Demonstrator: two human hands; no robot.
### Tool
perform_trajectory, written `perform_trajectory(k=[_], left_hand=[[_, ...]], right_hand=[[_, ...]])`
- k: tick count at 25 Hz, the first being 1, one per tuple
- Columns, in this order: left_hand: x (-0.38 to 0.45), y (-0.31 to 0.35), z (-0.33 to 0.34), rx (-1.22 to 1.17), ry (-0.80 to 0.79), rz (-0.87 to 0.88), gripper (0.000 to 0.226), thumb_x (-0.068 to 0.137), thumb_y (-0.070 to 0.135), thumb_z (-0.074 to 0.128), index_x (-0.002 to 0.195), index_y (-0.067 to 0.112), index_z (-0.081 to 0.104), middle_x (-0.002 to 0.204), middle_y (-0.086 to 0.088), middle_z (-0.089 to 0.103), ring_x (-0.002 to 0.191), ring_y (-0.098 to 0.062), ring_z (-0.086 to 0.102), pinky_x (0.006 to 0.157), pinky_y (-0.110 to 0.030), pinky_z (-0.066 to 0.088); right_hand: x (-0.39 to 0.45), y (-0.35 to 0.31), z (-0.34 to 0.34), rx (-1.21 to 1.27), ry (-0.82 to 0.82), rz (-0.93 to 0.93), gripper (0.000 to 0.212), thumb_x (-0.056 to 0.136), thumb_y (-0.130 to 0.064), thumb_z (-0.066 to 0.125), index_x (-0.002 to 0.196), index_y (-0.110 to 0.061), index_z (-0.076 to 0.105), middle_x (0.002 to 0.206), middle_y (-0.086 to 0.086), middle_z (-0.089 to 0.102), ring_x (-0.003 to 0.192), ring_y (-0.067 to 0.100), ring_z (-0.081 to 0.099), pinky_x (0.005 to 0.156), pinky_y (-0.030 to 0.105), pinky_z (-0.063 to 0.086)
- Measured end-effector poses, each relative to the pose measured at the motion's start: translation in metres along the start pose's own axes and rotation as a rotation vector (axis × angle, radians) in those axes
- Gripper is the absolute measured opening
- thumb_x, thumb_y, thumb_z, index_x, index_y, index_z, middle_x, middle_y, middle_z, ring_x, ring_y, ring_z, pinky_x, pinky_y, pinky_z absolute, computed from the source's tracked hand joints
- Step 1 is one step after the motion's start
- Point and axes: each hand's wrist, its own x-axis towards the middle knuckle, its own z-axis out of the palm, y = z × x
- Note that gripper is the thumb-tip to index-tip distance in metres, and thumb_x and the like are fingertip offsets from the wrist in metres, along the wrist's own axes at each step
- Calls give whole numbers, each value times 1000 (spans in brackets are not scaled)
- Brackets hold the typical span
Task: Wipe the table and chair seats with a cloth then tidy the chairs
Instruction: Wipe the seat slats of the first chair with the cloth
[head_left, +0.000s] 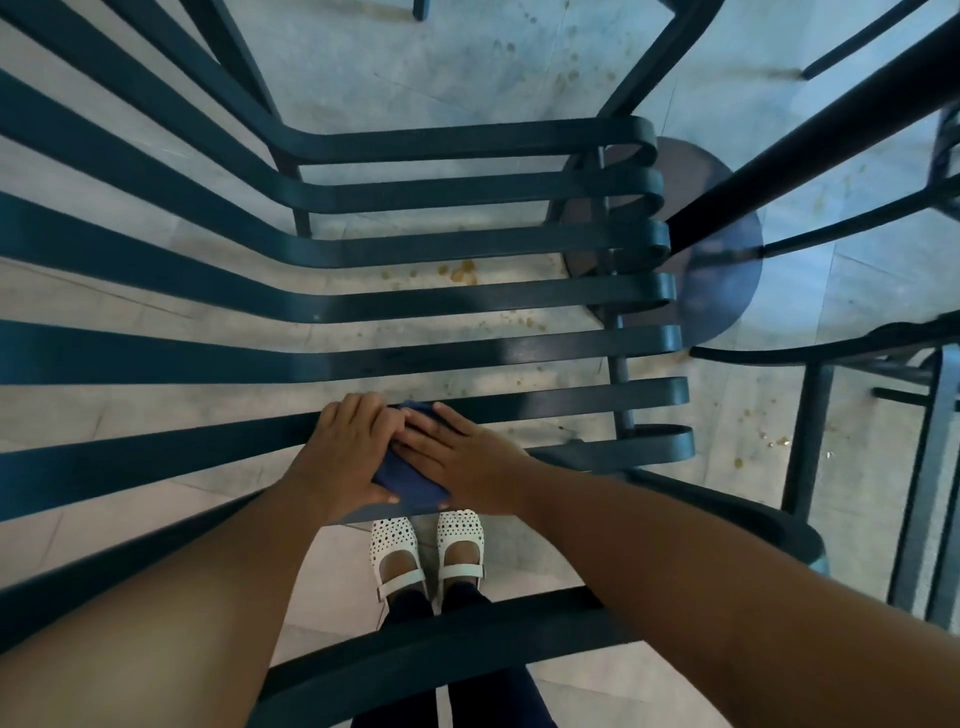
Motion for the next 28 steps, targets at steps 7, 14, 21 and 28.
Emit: perform_trajectory(k=[7,14,21,28], left_hand=[[18,21,18,-51,53,198,89,44,52,87,113,17,43,110,-6,47,98,-23,48,82,-36,51],[25,25,28,116,33,132,105,53,60,80,134,10,36,138,-19,38,137,-37,24,108,-53,24],[22,20,37,110,18,75,100,78,78,33,151,17,0,156,-16,16,144,-33,-4,112,-54,4],[40,40,45,256,55,464,88,71,40,78,135,1,31,145,-18,27,139,-36,20,113,-50,7]], right_hand=[[-41,35,38,-77,81,-85,73,93,-50,42,150,-14,13,158,7,7,145,26,0,113,41,-10],[-89,69,63,-121,238,-65,71,80,-44,64,140,-12,42,148,9,38,138,27,32,115,42,12],[-138,98,80,-139,208,-3,91,65,-36,82,140,-10,39,145,12,41,137,29,24,117,45,11],[-116,88,82,-104,226,-47,78,80,-50,62,142,-12,35,149,11,36,140,28,27,115,43,11]])
